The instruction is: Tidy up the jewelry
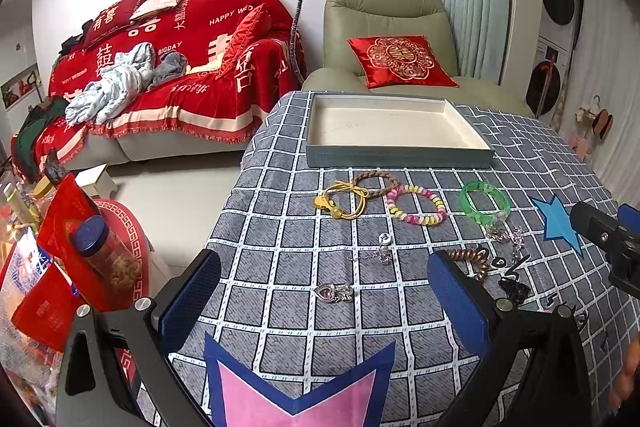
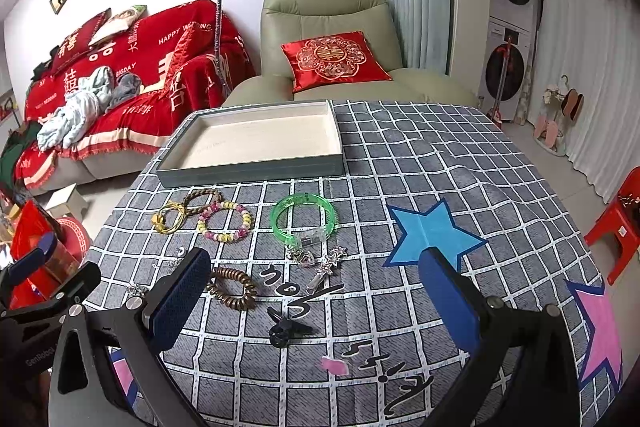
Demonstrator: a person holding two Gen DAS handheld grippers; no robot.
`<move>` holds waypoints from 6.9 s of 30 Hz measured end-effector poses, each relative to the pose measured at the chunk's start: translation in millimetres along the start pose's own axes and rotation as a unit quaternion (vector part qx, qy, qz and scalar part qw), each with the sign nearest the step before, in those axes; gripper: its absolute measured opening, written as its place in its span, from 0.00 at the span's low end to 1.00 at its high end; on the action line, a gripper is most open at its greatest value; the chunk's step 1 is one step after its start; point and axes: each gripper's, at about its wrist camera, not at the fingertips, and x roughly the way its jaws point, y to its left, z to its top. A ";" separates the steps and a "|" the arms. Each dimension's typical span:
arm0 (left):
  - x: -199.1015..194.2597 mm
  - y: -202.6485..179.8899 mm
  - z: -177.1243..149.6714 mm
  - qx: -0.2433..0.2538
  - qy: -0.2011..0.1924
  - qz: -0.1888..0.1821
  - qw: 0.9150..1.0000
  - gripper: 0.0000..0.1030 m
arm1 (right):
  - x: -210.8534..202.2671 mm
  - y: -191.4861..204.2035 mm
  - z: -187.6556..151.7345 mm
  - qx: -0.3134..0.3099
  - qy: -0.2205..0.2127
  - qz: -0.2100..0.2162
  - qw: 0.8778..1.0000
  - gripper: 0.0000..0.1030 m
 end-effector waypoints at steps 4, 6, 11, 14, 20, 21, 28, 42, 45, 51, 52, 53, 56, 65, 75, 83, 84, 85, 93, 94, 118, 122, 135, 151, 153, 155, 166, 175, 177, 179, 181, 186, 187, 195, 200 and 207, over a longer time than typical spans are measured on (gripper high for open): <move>0.2 0.2 -0.1 0.000 0.000 0.000 1.000 1.00 | 0.0 0.4 0.0 -0.001 0.000 -0.001 1.000 1.00; 0.1 -0.3 -0.2 -0.001 0.000 0.000 1.000 1.00 | 0.4 -0.3 0.1 -0.001 0.000 -0.001 1.000 1.00; 0.9 -0.2 -1.1 0.000 0.001 0.001 1.000 1.00 | 0.0 0.5 0.1 -0.001 0.000 -0.001 1.000 1.00; 1.5 -0.4 -1.5 -0.001 0.001 0.001 1.000 1.00 | 0.0 0.5 0.0 -0.001 0.000 -0.001 1.000 1.00; 1.7 -0.2 -1.6 0.000 0.001 0.001 1.000 1.00 | 0.0 0.1 0.3 0.000 0.001 0.000 1.000 1.00; 1.7 -0.6 -1.4 0.000 0.001 0.001 1.000 1.00 | 0.2 -0.2 0.3 0.000 0.000 -0.001 1.000 1.00; 1.8 -0.6 -1.8 0.000 0.002 0.001 1.000 1.00 | 0.3 0.3 0.4 0.000 0.001 -0.001 1.000 1.00; 4.0 -0.3 -4.9 -0.001 0.006 0.002 1.000 1.00 | 1.3 2.7 -2.6 0.000 0.001 0.000 1.000 1.00; 5.0 -0.4 -5.3 -0.002 0.009 0.002 1.000 1.00 | 1.7 1.6 -1.9 0.000 0.001 0.000 1.000 1.00; 5.3 -0.6 -4.4 -0.001 0.010 0.003 1.000 1.00 | 1.5 2.2 -2.1 0.000 0.002 0.000 1.000 1.00; 5.3 -0.6 -4.3 -0.001 0.010 0.003 1.000 1.00 | 1.5 2.3 -2.2 0.000 0.002 0.000 1.000 1.00; 5.1 -0.2 -4.8 -0.001 0.010 0.002 1.000 1.00 | 1.4 2.4 -2.1 0.000 0.002 0.000 1.000 1.00; 5.2 -0.3 -4.7 -0.002 0.010 0.003 1.000 1.00 | 1.5 2.5 -2.0 0.000 0.002 0.000 1.000 1.00; 5.8 -2.0 -4.2 0.000 0.011 0.002 1.000 1.00 | 1.6 2.2 -1.6 0.001 0.003 0.000 1.000 1.00; 11.2 -6.2 -2.2 0.003 0.019 0.003 1.000 1.00 | 5.8 5.5 -7.9 0.000 0.005 0.000 1.000 1.00; 18.4 -7.2 -2.6 0.008 0.029 0.004 1.000 1.00 | 9.5 5.4 -13.4 0.004 0.013 0.001 1.000 1.00; 20.8 -7.4 -2.9 0.009 0.032 0.001 0.999 1.00 | 10.9 4.7 -14.3 0.004 0.016 -0.001 1.000 1.00; 23.5 -7.1 -3.6 0.011 0.037 -0.003 0.999 1.00 | 11.9 5.3 -17.3 0.003 0.019 -0.004 1.000 1.00; 56.0 -1.2 -12.3 0.010 0.097 -0.016 0.995 1.00 | 30.1 -14.0 -39.9 0.021 0.075 -0.014 0.997 1.00; 59.6 -1.0 -12.7 0.011 0.103 -0.022 0.994 1.00 | 31.9 -20.8 -38.4 0.025 0.082 -0.014 0.996 1.00; 91.9 1.6 -25.7 0.045 0.137 -0.043 0.989 1.00 | 76.0 4.5 -57.2 0.022 0.171 0.026 0.985 1.00; 95.9 3.3 -26.2 0.040 0.145 -0.056 0.987 0.97 | 86.6 11.4 -58.9 0.010 0.178 0.019 0.984 0.99; 84.6 3.6 -26.0 0.030 0.137 -0.114 0.984 0.48 | 77.2 15.7 -57.7 0.001 0.159 0.010 0.987 0.38; 51.4 11.6 38.4 0.015 0.078 -0.136 0.988 0.48 | 53.3 -13.2 -9.9 0.062 0.122 0.081 0.987 0.38; 50.1 10.3 54.1 0.018 0.069 -0.135 0.988 0.48 | 55.1 -15.7 2.5 0.065 0.121 0.092 0.986 0.38; 51.2 7.8 71.2 0.021 0.060 -0.134 0.989 0.48 | 60.4 -19.4 21.3 0.073 0.123 0.108 0.984 0.38; 95.9 -8.8 186.1 0.019 0.033 -0.134 0.990 0.48 | 120.9 -15.9 141.4 0.061 0.150 0.138 0.977 0.38; 183.4 -25.0 223.2 0.020 0.052 -0.105 0.993 0.48 | 214.1 6.8 181.4 0.050 0.169 0.139 0.974 0.38; 207.6 -30.1 215.7 0.028 0.067 -0.095 0.993 0.48 | 235.8 10.8 179.3 0.045 0.176 0.130 0.975 0.38; 232.2 -35.2 203.6 0.035 0.086 -0.085 0.992 0.48 | 256.1 13.5 174.2 0.039 0.184 0.118 0.975 0.38; 249.7 -37.6 194.0 0.038 0.100 -0.079 0.991 0.48 | 272.8 14.1 168.3 0.036 0.192 0.111 0.974 0.38; 280.6 -46.6 166.7 0.057 0.127 -0.060 0.988 0.48 | 303.6 8.5 148.3 0.038 0.212 0.097 0.972 0.38; 283.5 -48.1 163.6 0.058 0.130 -0.059 0.988 0.48 | 307.8 7.8 145.3 0.036 0.214 0.096 0.971 0.38; 293.0 -54.7 153.0 0.074 0.132 -0.036 0.988 0.48 | 311.0 15.9 139.2 0.013 0.204 0.082 0.975 0.40; 290.9 -58.2 152.2 0.082 0.131 -0.026 0.988 0.48 | 304.7 13.8 141.4 0.034 0.200 0.097 0.974 0.69; 281.9 -54.5 150.8 0.079 0.125 -0.020 0.989 0.49 | 270.3 -2.7 149.3 0.079 0.172 0.129 0.973 0.78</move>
